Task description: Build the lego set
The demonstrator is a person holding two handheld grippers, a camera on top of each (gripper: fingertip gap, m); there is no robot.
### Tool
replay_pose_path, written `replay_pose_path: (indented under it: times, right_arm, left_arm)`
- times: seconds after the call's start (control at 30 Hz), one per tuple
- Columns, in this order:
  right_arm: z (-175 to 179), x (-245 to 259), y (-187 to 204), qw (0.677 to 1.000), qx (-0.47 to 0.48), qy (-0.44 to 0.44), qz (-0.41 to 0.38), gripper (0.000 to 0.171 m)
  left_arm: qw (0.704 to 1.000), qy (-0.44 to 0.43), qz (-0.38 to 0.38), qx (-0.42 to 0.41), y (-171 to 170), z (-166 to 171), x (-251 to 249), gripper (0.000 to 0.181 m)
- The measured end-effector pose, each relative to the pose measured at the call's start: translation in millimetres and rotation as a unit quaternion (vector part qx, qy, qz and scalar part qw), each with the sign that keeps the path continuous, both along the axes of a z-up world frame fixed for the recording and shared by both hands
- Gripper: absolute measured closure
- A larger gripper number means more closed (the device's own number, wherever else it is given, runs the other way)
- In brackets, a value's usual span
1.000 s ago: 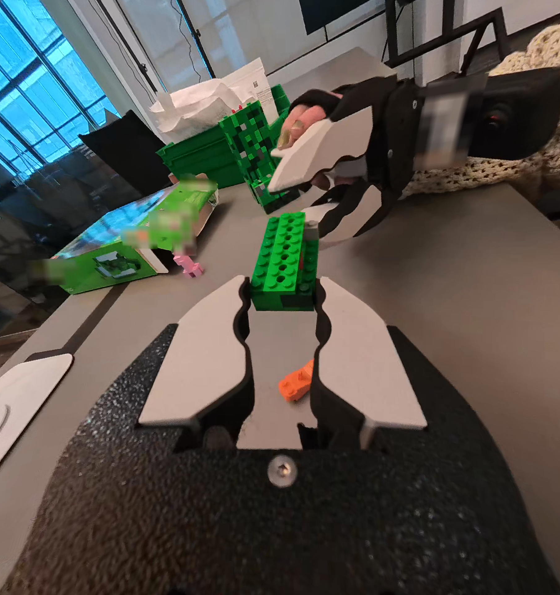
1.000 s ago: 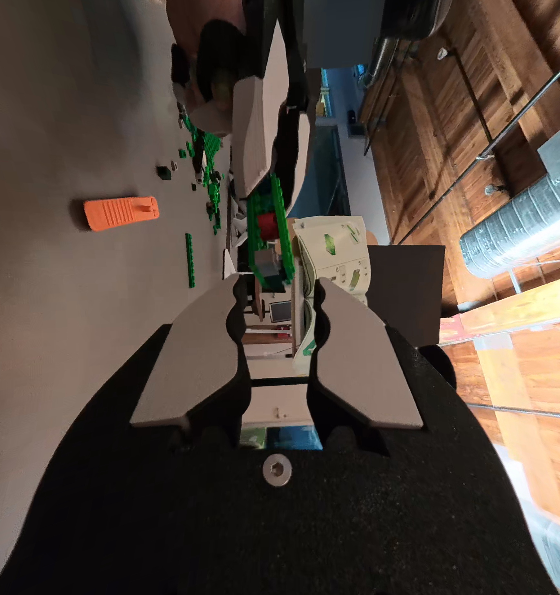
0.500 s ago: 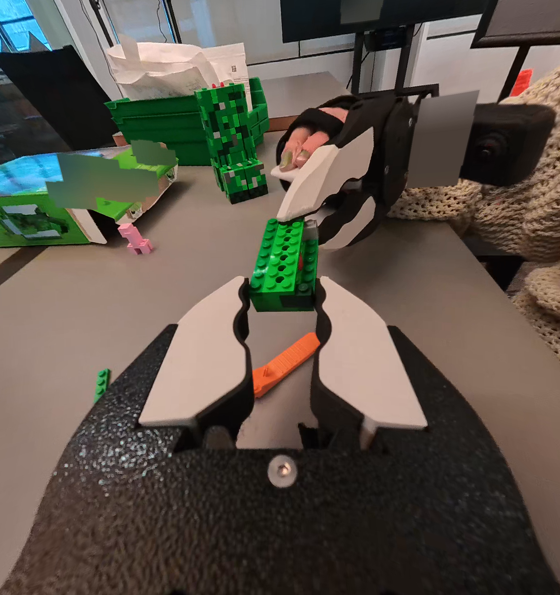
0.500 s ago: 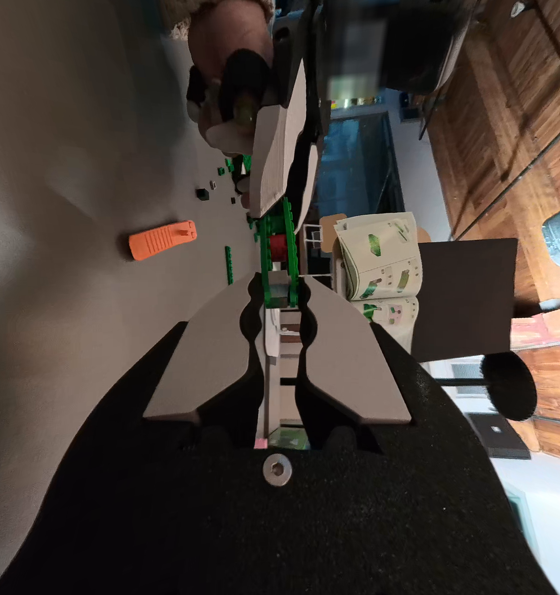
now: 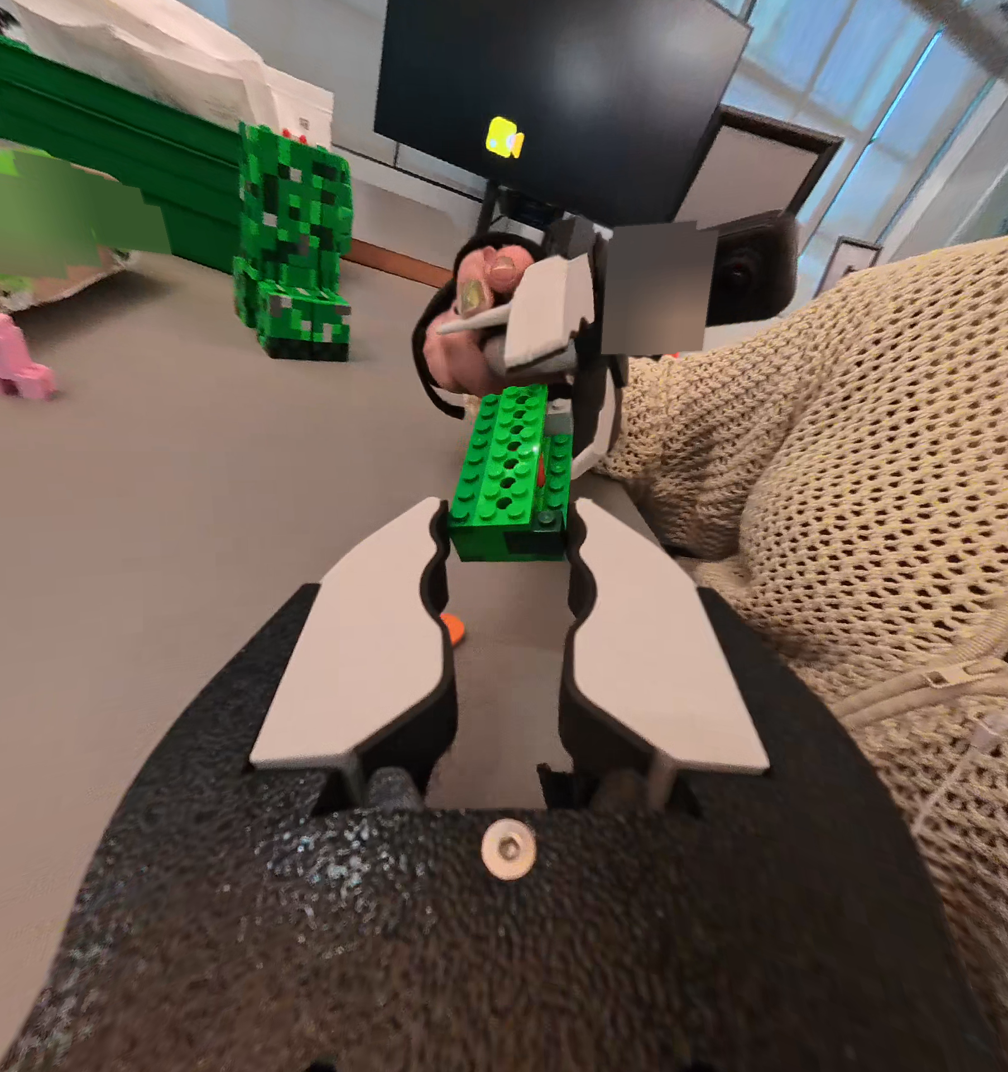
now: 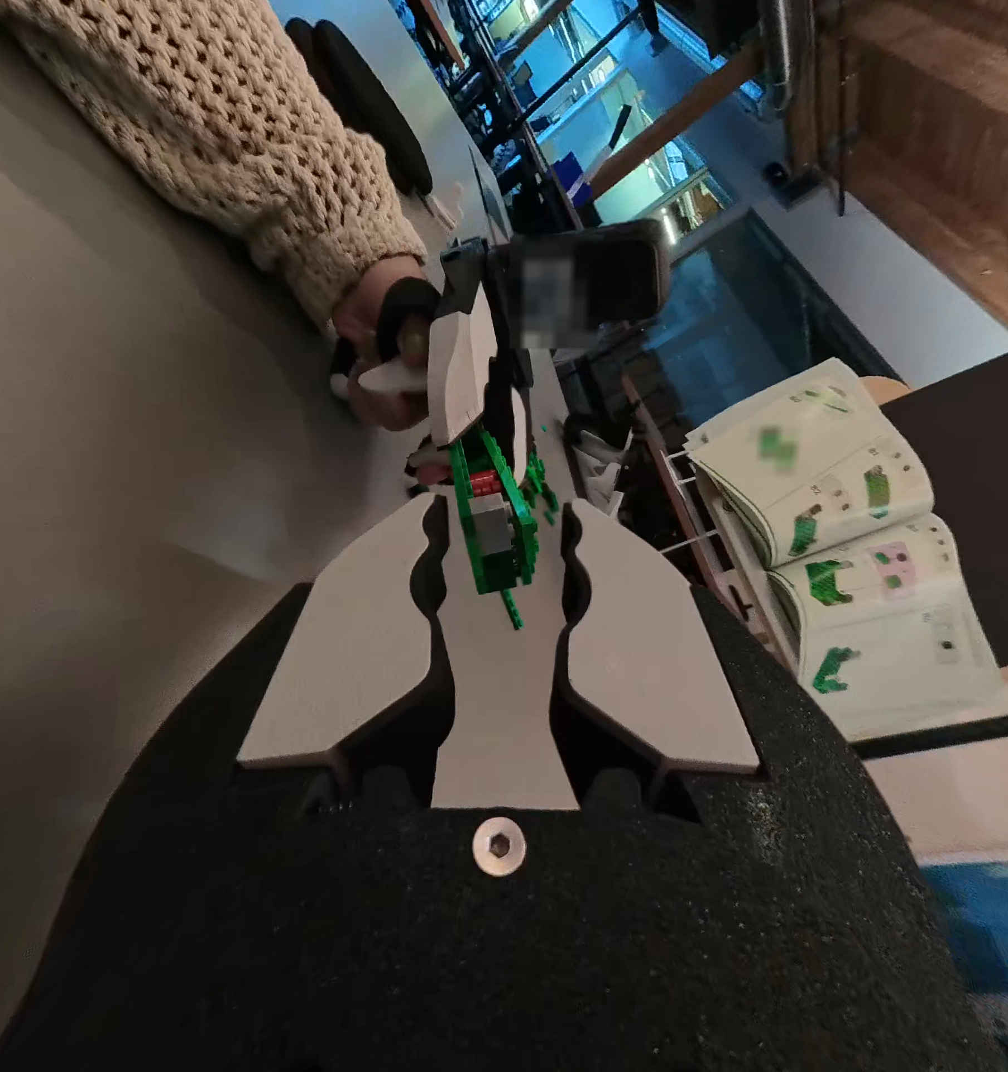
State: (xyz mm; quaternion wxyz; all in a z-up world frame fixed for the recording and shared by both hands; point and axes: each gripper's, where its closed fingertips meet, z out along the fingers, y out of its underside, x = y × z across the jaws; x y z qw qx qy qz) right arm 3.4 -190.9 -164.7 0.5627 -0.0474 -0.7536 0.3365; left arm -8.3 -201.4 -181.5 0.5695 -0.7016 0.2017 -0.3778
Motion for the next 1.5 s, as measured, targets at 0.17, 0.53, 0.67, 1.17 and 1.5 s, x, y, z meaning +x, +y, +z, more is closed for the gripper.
replay_pose_path:
  times: [0.17, 0.53, 0.67, 1.17, 1.5]
  right_arm:
    - [-3.5, 0.8, -4.0, 1.0, 0.01, -0.01, 0.004, 0.146]
    - [-9.5, -9.3, 10.1, 0.996, 0.014, -0.072, -0.055, 0.149]
    - [-20.1, -14.7, 11.1, 0.99, 0.027, -0.109, -0.081, 0.15]
    - [-6.4, -7.0, 1.5, 0.991, -0.045, -0.113, -0.053, 0.139]
    - [-3.0, 3.5, -9.0, 0.994, -0.031, -0.1, -0.01, 0.151]
  left_arm:
    - [0.999, -0.024, -0.032, -0.015, -5.1, 0.6, 6.6, 0.143]
    - [0.926, 0.29, 0.18, 0.162, 17.0, 10.9, -22.4, 0.114]
    - [0.826, 0.479, 0.215, 0.206, 25.8, -2.6, -13.7, 0.127]
    - [0.846, 0.423, 0.204, 0.253, 25.4, -0.4, 0.7, 0.159]
    - [0.863, 0.394, 0.159, 0.273, 17.7, 0.8, 11.2, 0.159]
